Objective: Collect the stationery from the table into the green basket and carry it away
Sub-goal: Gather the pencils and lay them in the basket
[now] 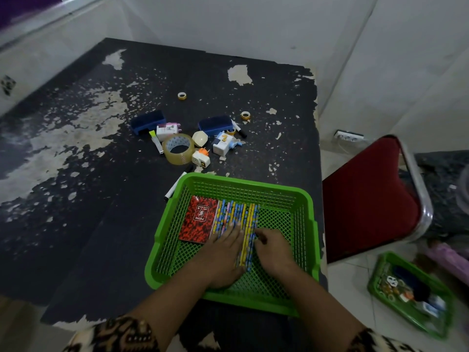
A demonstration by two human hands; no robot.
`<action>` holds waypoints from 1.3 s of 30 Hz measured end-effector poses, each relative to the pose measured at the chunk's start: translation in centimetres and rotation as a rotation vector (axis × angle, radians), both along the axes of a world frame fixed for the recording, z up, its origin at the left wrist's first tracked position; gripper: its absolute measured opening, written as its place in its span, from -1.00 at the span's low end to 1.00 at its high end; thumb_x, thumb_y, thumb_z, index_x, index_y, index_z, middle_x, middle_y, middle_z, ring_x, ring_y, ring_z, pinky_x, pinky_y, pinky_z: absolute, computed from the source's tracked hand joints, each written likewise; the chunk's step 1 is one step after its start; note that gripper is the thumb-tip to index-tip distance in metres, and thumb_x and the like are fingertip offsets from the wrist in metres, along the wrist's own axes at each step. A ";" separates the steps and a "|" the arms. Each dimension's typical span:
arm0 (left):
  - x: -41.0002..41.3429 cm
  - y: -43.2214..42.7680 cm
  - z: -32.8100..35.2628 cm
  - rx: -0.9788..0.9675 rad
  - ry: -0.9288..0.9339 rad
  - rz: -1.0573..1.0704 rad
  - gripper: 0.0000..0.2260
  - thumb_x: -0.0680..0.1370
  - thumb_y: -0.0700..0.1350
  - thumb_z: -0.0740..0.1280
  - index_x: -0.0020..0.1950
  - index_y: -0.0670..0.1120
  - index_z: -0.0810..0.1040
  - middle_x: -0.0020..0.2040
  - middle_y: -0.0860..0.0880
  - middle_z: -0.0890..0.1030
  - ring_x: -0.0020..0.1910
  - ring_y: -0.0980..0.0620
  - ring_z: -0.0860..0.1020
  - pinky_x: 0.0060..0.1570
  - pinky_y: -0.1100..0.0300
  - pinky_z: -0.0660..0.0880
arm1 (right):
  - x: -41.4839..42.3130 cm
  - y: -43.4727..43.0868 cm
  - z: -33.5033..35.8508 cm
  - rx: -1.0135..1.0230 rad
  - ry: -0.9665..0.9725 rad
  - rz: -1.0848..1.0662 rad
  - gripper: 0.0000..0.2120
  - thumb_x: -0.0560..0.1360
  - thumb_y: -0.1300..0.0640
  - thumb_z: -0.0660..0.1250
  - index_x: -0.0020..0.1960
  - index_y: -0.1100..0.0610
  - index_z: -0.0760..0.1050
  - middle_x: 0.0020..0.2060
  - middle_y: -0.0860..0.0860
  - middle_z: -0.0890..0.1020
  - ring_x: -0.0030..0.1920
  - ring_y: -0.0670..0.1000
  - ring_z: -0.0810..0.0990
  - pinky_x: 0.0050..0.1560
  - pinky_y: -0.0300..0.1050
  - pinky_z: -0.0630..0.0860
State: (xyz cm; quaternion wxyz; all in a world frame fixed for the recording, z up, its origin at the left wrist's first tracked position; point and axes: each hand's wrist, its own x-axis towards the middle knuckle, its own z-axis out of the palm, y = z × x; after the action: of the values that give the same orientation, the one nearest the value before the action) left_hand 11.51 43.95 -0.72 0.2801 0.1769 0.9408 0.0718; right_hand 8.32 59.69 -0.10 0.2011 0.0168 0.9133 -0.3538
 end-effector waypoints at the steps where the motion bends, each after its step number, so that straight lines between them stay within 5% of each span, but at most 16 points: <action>1: 0.2 -0.1 -0.2 -0.008 -0.017 0.001 -0.20 0.62 0.23 0.13 0.61 -0.08 -0.29 0.58 -0.02 -0.37 0.57 -0.01 -0.33 0.58 -0.07 -0.17 | -0.1 0.1 0.0 0.001 0.001 0.015 -0.66 0.59 0.22 0.24 0.36 0.18 0.49 0.26 0.10 0.59 0.18 0.05 0.58 0.16 -0.23 0.42; 10: 0.0 -1.6 1.2 -0.020 0.041 -0.114 0.08 0.42 0.15 0.50 0.62 -0.06 -0.23 0.60 -0.08 -0.32 0.59 -0.05 -0.26 0.59 0.02 -0.07 | 0.1 0.6 -1.0 0.109 0.046 0.194 -0.51 0.56 0.05 0.31 0.45 0.13 0.35 0.26 0.12 0.44 0.30 0.10 0.42 0.30 -0.13 0.33; 15: -0.1 -1.6 0.9 -0.028 0.111 -0.142 -0.14 0.51 0.13 0.42 0.62 -0.06 -0.03 0.64 -0.13 -0.13 0.62 -0.12 -0.09 0.55 -0.02 0.08 | 0.7 0.9 -0.9 0.218 0.147 0.384 -0.25 0.49 -0.15 0.33 0.54 0.18 0.17 0.38 0.10 0.30 0.39 0.09 0.29 0.40 -0.09 0.29; 21: 0.1 -2.3 1.8 0.045 0.205 -0.048 -0.34 0.55 0.17 0.34 0.55 -0.06 0.20 0.58 -0.11 0.17 0.55 -0.09 0.16 0.45 0.01 0.32 | 1.5 1.1 -1.0 0.318 0.103 0.577 0.19 0.29 -0.44 0.36 0.59 0.09 -0.21 0.57 0.04 -0.22 0.57 0.08 -0.17 0.54 0.08 -0.01; 28: 0.5 -5.1 2.9 -0.195 0.081 -0.032 -0.44 0.43 0.03 0.50 0.33 -0.05 0.34 0.26 -0.08 0.50 0.21 -0.09 0.50 0.09 0.02 0.48 | 1.2 0.7 -1.5 0.343 0.198 0.577 0.10 0.37 -0.34 0.39 0.59 0.13 -0.15 0.58 0.09 -0.18 0.57 0.11 -0.11 0.52 -0.01 -0.02; 34: 0.4 -4.3 2.4 -0.243 0.082 -0.073 -0.51 0.48 0.06 0.45 0.31 -0.09 0.39 0.18 -0.13 0.59 0.14 -0.19 0.59 0.09 -0.04 0.51 | 1.8 0.4 -1.9 0.382 0.184 0.609 0.20 0.30 -0.47 0.31 0.58 0.12 -0.26 0.56 0.14 -0.28 0.56 0.14 -0.23 0.53 0.07 -0.11; 39: -0.1 -4.0 2.8 -0.165 0.122 -0.024 -0.63 0.55 0.09 0.36 0.26 -0.07 0.45 0.17 -0.11 0.62 0.10 -0.14 0.61 0.11 0.00 0.54 | 1.4 0.0 -1.8 0.388 0.240 0.611 0.04 0.42 -0.35 0.30 0.58 0.16 -0.18 0.57 0.19 -0.18 0.57 0.16 -0.19 0.53 0.06 -0.09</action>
State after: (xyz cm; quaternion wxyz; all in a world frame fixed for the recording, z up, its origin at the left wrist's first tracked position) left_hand 11.40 39.92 2.05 0.2367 0.1685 0.9566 -0.0204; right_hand 9.74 59.66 -1.89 0.1818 -0.2600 0.9433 -0.0975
